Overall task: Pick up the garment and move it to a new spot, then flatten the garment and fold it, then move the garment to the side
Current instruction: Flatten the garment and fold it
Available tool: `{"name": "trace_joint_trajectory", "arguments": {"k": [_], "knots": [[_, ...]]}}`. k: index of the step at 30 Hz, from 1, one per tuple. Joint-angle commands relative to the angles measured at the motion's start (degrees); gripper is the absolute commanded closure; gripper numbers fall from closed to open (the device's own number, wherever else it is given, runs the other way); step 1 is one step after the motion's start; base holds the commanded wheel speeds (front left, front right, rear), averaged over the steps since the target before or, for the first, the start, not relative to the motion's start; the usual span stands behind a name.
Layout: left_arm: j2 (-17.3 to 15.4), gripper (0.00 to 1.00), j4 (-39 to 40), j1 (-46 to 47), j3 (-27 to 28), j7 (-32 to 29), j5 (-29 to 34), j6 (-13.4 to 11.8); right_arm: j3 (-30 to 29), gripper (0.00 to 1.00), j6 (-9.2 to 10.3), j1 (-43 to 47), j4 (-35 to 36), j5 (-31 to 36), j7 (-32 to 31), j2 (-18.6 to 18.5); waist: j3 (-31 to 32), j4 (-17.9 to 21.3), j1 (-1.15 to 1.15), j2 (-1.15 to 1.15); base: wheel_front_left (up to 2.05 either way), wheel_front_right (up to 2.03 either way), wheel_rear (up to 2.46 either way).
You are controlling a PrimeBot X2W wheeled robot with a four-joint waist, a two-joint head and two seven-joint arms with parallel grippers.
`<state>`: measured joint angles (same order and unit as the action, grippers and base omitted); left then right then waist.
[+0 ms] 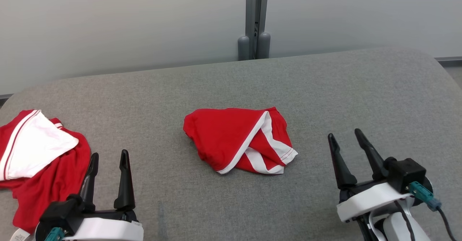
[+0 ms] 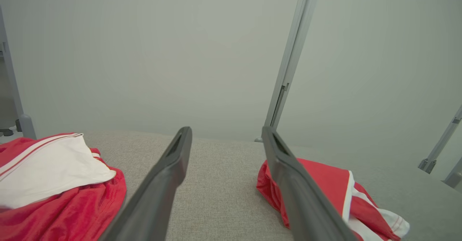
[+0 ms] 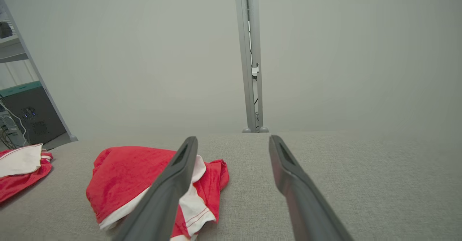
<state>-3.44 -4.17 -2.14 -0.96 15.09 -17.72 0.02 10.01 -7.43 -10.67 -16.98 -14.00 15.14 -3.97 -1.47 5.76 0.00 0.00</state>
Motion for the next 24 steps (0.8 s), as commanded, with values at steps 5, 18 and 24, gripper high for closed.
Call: {"name": "trace_joint_trajectory", "arguments": {"k": [5, 18, 24], "knots": [[0.1, 0.00, -0.7, 1.0, -0.4, 0.1, 0.1, 0.7, 4.2, 0.00, -0.11, -3.6, -6.3, -1.8, -1.6, -2.0, -0.6, -1.3, 0.00, 0.00, 0.00, 0.00, 0.00], [0.4, 0.00, -2.3, 1.6, -0.8, 0.1, -0.6, 1.0, 11.6, 0.00, -0.11, -12.2, -20.9, -9.5, -16.1, -5.3, -0.8, -8.2, 0.00, 0.00, 0.00, 0.00, 0.00], [0.4, 0.00, -2.7, 1.4, -1.0, 0.1, -0.9, 1.3, 11.3, 0.00, -0.08, -14.9, -25.8, -11.0, -20.6, -5.4, -1.1, -10.8, 0.00, 0.00, 0.00, 0.00, 0.00]]}}
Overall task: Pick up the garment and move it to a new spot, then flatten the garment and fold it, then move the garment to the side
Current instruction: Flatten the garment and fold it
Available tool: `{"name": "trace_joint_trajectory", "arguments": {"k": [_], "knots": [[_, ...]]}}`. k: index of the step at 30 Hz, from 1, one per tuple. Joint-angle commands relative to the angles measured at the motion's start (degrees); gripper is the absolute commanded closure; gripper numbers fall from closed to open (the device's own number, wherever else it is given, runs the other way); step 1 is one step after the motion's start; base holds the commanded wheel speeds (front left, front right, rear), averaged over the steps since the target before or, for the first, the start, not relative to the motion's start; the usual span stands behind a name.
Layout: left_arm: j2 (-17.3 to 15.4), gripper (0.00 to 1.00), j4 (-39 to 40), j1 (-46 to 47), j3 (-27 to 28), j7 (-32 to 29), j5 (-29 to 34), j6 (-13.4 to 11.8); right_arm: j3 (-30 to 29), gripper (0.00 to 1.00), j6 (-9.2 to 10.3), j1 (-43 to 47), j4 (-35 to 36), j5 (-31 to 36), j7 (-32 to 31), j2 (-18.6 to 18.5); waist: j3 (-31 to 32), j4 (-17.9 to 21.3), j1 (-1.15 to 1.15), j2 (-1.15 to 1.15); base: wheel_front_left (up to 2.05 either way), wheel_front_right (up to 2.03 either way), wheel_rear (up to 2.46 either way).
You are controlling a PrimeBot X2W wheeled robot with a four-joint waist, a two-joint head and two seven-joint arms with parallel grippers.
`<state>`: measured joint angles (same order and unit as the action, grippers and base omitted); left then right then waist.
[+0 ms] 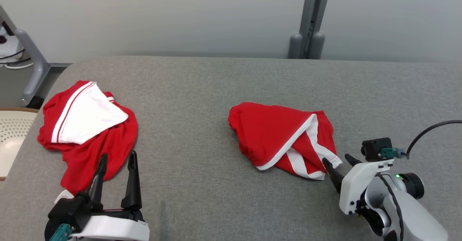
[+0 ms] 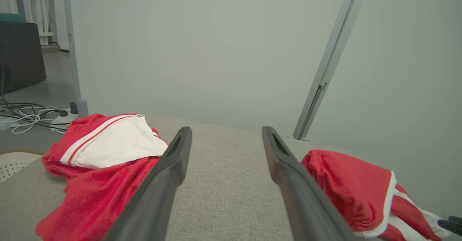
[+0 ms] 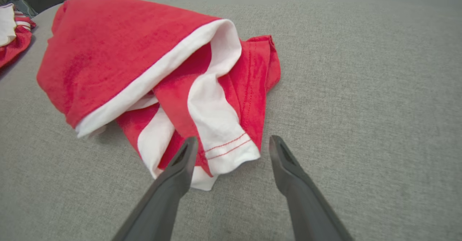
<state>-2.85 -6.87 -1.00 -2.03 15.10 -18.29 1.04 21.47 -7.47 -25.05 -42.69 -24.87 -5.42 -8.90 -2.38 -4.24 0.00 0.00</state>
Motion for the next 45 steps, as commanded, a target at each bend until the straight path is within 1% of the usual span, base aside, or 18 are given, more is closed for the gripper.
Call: {"name": "trace_joint_trajectory", "arguments": {"k": [1, 8, 12, 13, 14, 15, 16, 20, 26, 31, 37, 42, 45], "knots": [[-0.1, 0.00, 0.0, 0.3, 0.1, 0.1, -0.3, 0.3, -0.4, 0.00, -0.05, -1.0, -0.8, -0.2, -0.3, -0.4, -0.3, -1.3, 0.00, 0.00, 0.00, 0.00, 0.00], [-0.1, 0.00, -0.2, 0.8, 0.3, 0.1, -0.1, 0.6, -1.1, 0.00, -0.04, -3.5, -5.5, -0.6, -1.4, -0.4, -1.2, -4.1, 0.00, 0.00, 0.00, 0.00, 0.00], [-0.1, 0.00, -0.3, 1.1, 0.4, 0.1, -0.1, 0.6, -1.3, 0.00, -0.04, -4.4, -7.5, -1.0, -1.5, -0.1, -1.5, -5.0, 0.00, 0.00, 0.00, 0.00, 0.00], [-0.1, 0.00, -0.4, 1.2, 0.4, 0.1, -0.1, 0.6, -1.3, 0.09, -0.04, -4.6, -7.7, -1.2, -1.2, 0.0, -1.5, -5.2, 0.00, 0.00, 0.00, 0.00, 0.00], [-0.1, 0.00, -0.4, 1.2, 0.5, 0.1, -0.1, 0.6, -1.3, 0.44, -0.04, -4.8, -7.8, -1.3, -0.8, 0.1, -1.5, -5.3, 0.00, 0.00, 0.00, 0.00, 0.00], [-0.1, 0.00, -0.4, 1.2, 0.5, 0.1, -0.1, 0.6, -1.2, 0.85, -0.04, -4.9, -7.9, -1.5, -0.5, 0.2, -1.5, -5.3, 0.00, 0.00, 0.00, 0.00, 0.00], [-0.1, 0.00, -0.5, 1.1, 0.5, 0.1, -0.1, 0.5, -1.1, 1.00, -0.04, -5.0, -8.0, -1.6, -0.2, 0.2, -1.4, -5.3, 0.00, 0.00, 0.00, 0.00, 0.00], [-0.1, 0.00, -0.7, 0.6, 0.6, 0.1, -0.2, 0.4, -0.8, 1.00, -0.04, -5.0, -8.4, -1.9, 1.1, 0.0, -0.8, -4.9, 0.00, 0.00, 0.00, 0.00, 0.00], [-0.1, 0.00, -0.9, 0.1, 0.5, 0.1, 0.1, 0.7, -1.7, 1.00, -0.04, -5.8, -7.3, -2.1, 4.4, -1.0, 0.0, -3.1, 0.00, 0.00, 0.00, 0.00, 0.00], [-0.1, 0.00, -1.2, -0.1, 0.3, 0.1, 0.0, 0.8, -3.4, 1.00, -0.04, -6.2, -6.0, -1.2, 6.3, -3.6, 0.5, -1.3, 0.00, 0.00, 0.00, 0.00, 0.00], [-0.1, 0.00, -1.6, 0.0, -0.2, 0.1, -0.2, 1.0, -5.5, 1.00, -0.04, -5.5, -5.4, 0.5, 6.3, -7.6, 0.6, 0.2, 0.00, 0.00, 0.00, 0.00, 0.00], [-0.1, 0.00, -2.0, 0.5, -0.5, 0.1, -0.3, 1.0, -7.2, 1.00, -0.04, -4.6, -6.4, 3.2, 5.7, -9.9, 0.5, 1.0, 0.00, 0.00, 0.00, 0.00, 0.00], [-0.1, 0.00, -2.1, 0.8, -0.6, 0.1, -0.3, 1.0, -7.6, 1.00, -0.04, -4.5, -7.4, 4.7, 5.7, -10.4, 0.4, 1.0, 0.00, 0.00, 0.00, 0.00, 0.00]]}}
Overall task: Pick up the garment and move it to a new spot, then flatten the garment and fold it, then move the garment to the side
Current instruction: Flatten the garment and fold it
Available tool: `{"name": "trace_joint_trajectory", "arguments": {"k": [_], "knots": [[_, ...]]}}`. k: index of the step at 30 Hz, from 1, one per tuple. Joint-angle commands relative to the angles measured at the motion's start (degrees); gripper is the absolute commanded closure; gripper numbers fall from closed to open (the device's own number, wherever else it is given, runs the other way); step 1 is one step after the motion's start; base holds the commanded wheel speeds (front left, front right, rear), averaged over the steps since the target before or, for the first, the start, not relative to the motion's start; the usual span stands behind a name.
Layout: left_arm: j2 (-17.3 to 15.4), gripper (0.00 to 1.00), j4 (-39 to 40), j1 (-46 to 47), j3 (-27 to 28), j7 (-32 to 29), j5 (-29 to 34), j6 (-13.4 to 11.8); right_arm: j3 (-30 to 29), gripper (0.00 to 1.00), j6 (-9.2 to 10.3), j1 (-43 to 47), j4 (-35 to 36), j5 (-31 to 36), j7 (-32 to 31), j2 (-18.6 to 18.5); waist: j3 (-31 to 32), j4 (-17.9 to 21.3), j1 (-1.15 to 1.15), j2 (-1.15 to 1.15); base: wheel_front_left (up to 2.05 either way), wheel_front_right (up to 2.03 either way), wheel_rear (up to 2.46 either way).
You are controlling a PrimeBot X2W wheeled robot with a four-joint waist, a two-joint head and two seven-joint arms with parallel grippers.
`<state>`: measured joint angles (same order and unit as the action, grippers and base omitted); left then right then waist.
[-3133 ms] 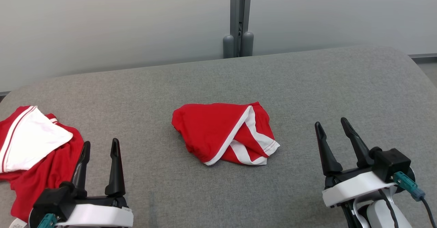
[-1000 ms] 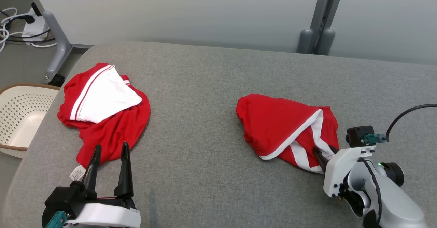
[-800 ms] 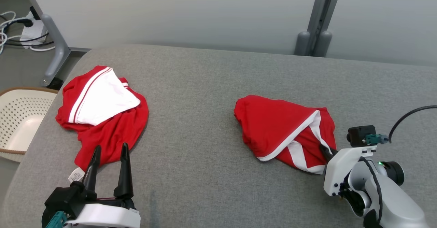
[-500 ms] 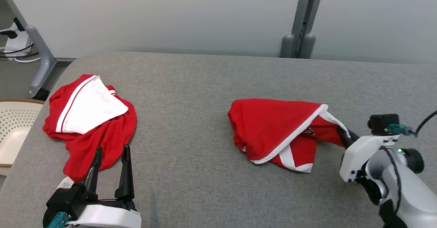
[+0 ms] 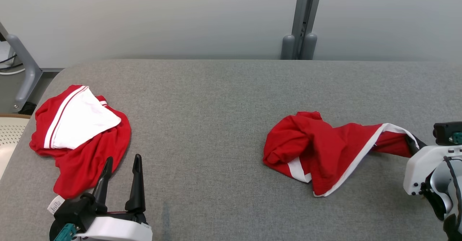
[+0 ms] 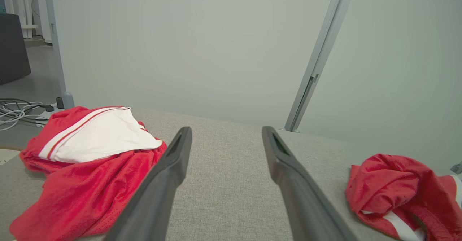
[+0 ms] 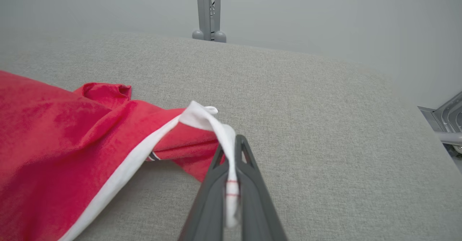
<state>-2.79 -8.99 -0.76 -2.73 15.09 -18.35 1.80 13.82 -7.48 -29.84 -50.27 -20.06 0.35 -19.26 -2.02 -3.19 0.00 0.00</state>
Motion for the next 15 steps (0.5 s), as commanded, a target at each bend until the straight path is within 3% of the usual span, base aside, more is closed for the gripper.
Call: {"name": "trace_joint_trajectory", "arguments": {"k": [1, 2, 4, 5, 6, 15], "knots": [[-0.2, 0.00, 0.0, 0.6, 0.1, 0.1, -0.3, 0.3, -0.1, 1.00, -0.03, 0.5, -0.1, 0.6, 0.2, -0.2, -0.1, 0.0, 0.00, 0.00, 0.00, 0.00, 0.00], [-0.2, 0.00, -0.1, 0.8, 0.0, 0.1, -0.3, 0.3, -0.5, 1.00, -0.03, 0.7, -0.7, 1.4, 0.4, -0.5, -0.1, 0.0, 0.00, 0.00, 0.00, 0.00, 0.00], [-0.2, 0.00, -0.3, 1.1, 0.0, 0.1, -0.3, 0.3, -1.0, 0.78, -0.03, 1.0, -1.8, 2.1, 0.7, -0.8, -0.3, -0.1, 0.00, 0.00, 0.00, 0.00, 0.00], [-0.2, 0.00, -0.4, 1.3, 0.1, 0.1, -0.3, 0.4, -1.2, 0.51, -0.03, 1.1, -2.1, 2.5, 0.9, -0.8, -0.3, -0.2, 0.00, 0.00, 0.00, 0.00, 0.00], [-0.2, 0.00, -0.5, 1.4, 0.2, 0.1, -0.3, 0.4, -1.3, 0.00, -0.03, 1.1, -2.5, 2.8, 0.9, -0.6, -0.3, -0.2, 0.00, 0.00, 0.00, 0.00, 0.00], [-0.2, 0.00, -1.3, 1.4, 0.6, 0.1, -0.5, 0.5, -2.2, 0.00, -0.02, 1.9, -2.8, 4.2, 0.5, -1.1, 0.6, 0.3, 0.00, 0.00, 0.00, 0.00, 0.00]]}}
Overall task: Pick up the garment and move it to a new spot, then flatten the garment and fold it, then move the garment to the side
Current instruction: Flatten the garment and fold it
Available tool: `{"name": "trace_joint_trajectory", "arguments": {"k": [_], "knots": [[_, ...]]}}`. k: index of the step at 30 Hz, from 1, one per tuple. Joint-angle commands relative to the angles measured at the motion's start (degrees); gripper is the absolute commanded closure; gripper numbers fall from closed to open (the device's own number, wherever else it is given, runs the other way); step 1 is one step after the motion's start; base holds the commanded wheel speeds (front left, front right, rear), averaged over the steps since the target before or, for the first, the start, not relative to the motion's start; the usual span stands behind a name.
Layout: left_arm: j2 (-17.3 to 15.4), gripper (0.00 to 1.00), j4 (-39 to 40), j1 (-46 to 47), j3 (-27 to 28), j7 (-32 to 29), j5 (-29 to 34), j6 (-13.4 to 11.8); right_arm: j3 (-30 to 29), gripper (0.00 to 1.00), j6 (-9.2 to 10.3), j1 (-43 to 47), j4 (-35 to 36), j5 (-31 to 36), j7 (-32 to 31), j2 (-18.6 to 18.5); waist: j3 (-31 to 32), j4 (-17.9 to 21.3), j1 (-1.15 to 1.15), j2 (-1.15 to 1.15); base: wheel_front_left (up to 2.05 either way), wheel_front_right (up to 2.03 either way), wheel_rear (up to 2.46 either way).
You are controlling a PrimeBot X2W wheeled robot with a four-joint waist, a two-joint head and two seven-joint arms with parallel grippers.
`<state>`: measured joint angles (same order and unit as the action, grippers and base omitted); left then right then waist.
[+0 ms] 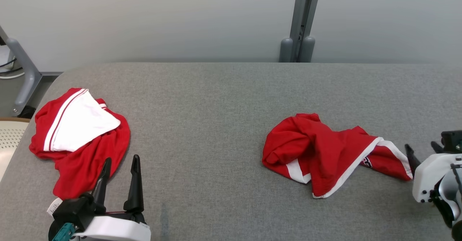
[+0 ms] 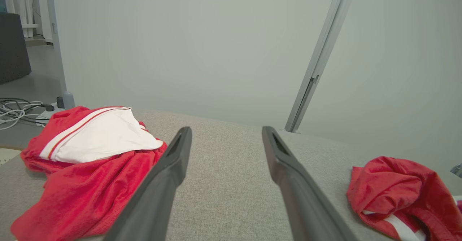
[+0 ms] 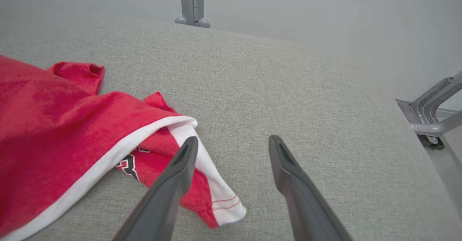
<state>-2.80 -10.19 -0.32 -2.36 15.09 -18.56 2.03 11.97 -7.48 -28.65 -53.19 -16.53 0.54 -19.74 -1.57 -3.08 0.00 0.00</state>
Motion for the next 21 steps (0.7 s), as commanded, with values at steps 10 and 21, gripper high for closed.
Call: {"name": "trace_joint_trajectory", "arguments": {"k": [10, 21], "knots": [[-0.2, 0.00, 0.5, 0.2, 0.6, 0.1, -0.4, 0.2, -8.3, 0.00, -0.03, 3.2, 10.6, 4.2, 10.9, 2.9, 1.5, 2.1, 0.00, 0.00, 0.00, 0.00, 0.00], [-0.2, 0.00, 2.4, -0.3, 1.1, 0.1, 0.0, 0.2, -18.3, 0.00, -0.02, 17.1, 32.6, 8.1, 14.7, 14.5, 1.8, 3.8, 0.00, 0.00, 0.00, 0.00, 0.00]]}}
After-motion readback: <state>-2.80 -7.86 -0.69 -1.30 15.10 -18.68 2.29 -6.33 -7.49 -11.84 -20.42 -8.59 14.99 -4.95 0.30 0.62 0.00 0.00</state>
